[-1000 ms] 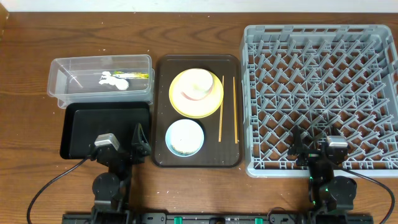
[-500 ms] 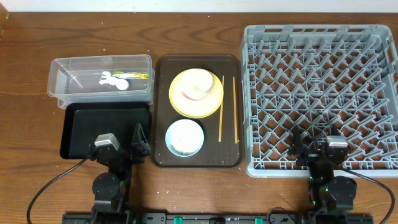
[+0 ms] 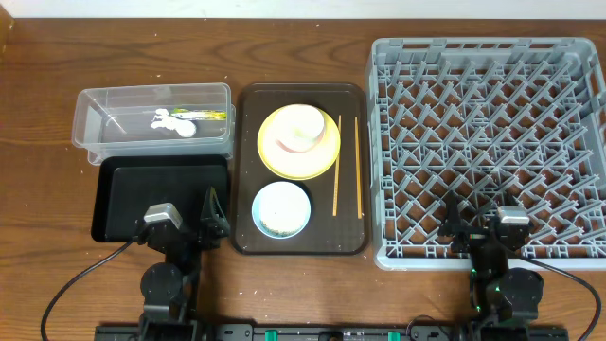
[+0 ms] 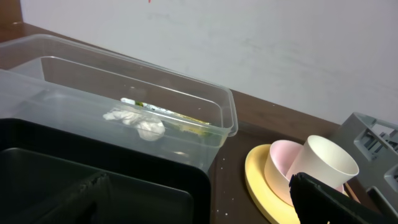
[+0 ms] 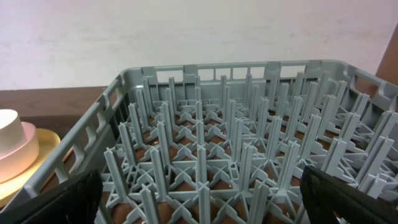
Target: Sort waste into correct bins and load items into the dishwasher rack
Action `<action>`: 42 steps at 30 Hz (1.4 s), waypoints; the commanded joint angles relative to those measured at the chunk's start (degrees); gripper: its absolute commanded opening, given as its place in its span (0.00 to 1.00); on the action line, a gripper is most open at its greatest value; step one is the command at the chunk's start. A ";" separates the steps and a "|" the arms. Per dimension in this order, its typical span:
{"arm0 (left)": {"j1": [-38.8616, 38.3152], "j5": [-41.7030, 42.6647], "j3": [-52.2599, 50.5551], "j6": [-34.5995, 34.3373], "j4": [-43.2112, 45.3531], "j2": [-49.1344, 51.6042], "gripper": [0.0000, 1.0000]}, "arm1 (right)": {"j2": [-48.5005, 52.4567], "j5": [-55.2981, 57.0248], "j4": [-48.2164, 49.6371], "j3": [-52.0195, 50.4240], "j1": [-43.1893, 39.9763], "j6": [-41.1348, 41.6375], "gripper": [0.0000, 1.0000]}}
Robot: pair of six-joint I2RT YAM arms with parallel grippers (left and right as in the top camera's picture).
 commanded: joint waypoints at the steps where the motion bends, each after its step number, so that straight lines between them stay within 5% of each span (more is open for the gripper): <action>1: -0.28 -1.95 -0.98 0.98 -2.23 0.17 0.94 | -0.33 0.00 -0.22 -0.13 -0.42 -0.68 0.99; 28: -0.28 -1.49 -0.98 0.92 -2.23 0.17 0.94 | -0.33 -0.02 -0.22 -0.13 -0.42 -0.68 0.99; 35: -0.28 2.78 -0.98 0.70 -2.34 0.17 0.95 | -0.33 -0.02 -0.22 -0.13 -0.42 -0.68 0.99; 42: -0.28 16.61 3.58 0.50 -2.91 0.20 0.94 | -0.33 -0.02 -0.22 -0.13 -0.42 -0.70 0.99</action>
